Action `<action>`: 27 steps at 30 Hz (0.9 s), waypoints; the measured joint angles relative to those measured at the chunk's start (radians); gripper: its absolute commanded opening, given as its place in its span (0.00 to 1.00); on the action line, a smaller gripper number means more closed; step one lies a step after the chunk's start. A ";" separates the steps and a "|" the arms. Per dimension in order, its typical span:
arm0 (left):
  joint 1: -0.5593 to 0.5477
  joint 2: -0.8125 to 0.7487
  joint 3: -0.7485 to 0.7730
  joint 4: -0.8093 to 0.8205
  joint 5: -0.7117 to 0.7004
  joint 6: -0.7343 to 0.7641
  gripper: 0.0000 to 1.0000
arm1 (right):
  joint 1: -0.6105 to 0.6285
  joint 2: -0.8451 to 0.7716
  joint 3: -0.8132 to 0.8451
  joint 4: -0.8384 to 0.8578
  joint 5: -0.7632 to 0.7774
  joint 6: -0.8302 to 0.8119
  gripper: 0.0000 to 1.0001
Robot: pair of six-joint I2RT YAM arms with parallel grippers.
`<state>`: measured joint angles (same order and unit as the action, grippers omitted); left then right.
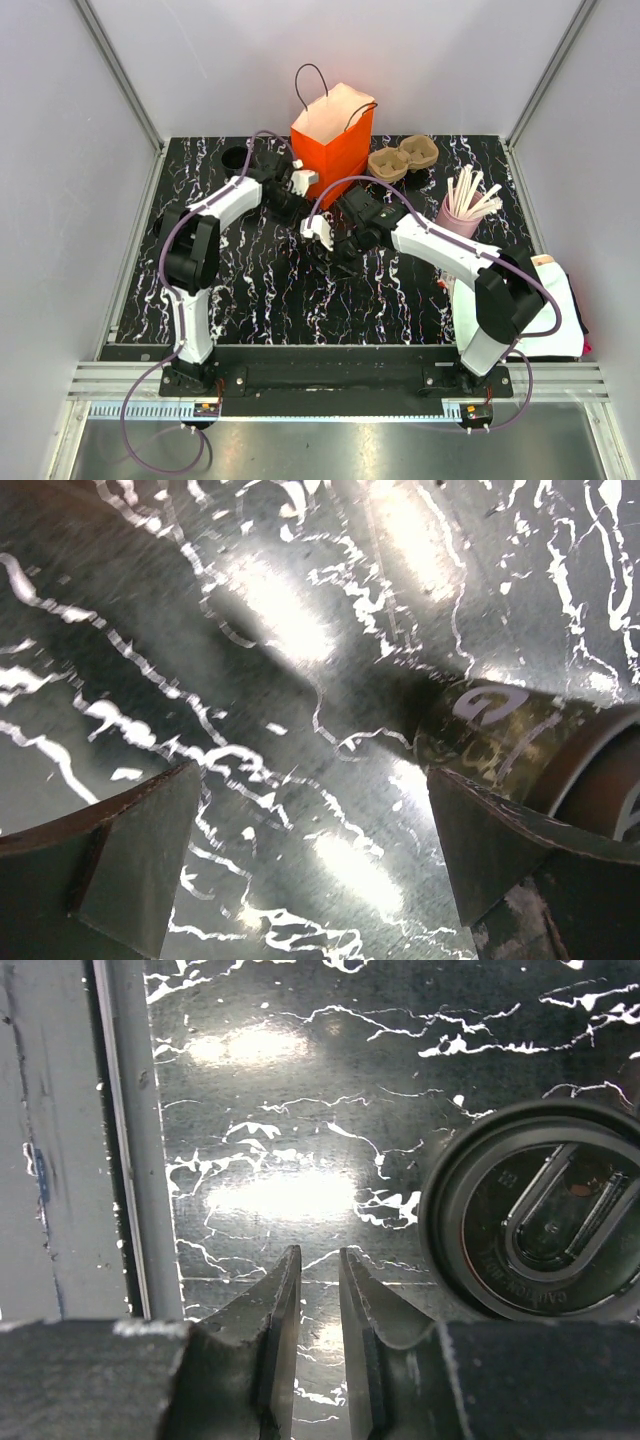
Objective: Pack the takeout coffee
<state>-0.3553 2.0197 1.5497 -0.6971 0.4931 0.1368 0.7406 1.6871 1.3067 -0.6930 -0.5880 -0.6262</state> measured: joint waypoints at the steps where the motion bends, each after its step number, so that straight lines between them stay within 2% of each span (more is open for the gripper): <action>1: -0.008 0.006 0.006 0.001 0.000 -0.005 0.99 | 0.000 0.000 0.000 0.000 -0.006 0.000 0.27; 14: -0.058 0.034 0.029 0.016 0.018 -0.031 0.99 | 0.000 0.055 0.002 0.013 0.029 -0.002 0.26; 27: -0.065 0.017 -0.071 0.026 0.054 -0.029 0.99 | -0.055 -0.002 -0.009 0.029 0.127 -0.006 0.22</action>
<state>-0.4206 2.0365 1.4788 -0.6712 0.5472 0.1074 0.6857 1.6852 1.2980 -0.6636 -0.4614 -0.6327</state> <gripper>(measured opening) 0.987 0.229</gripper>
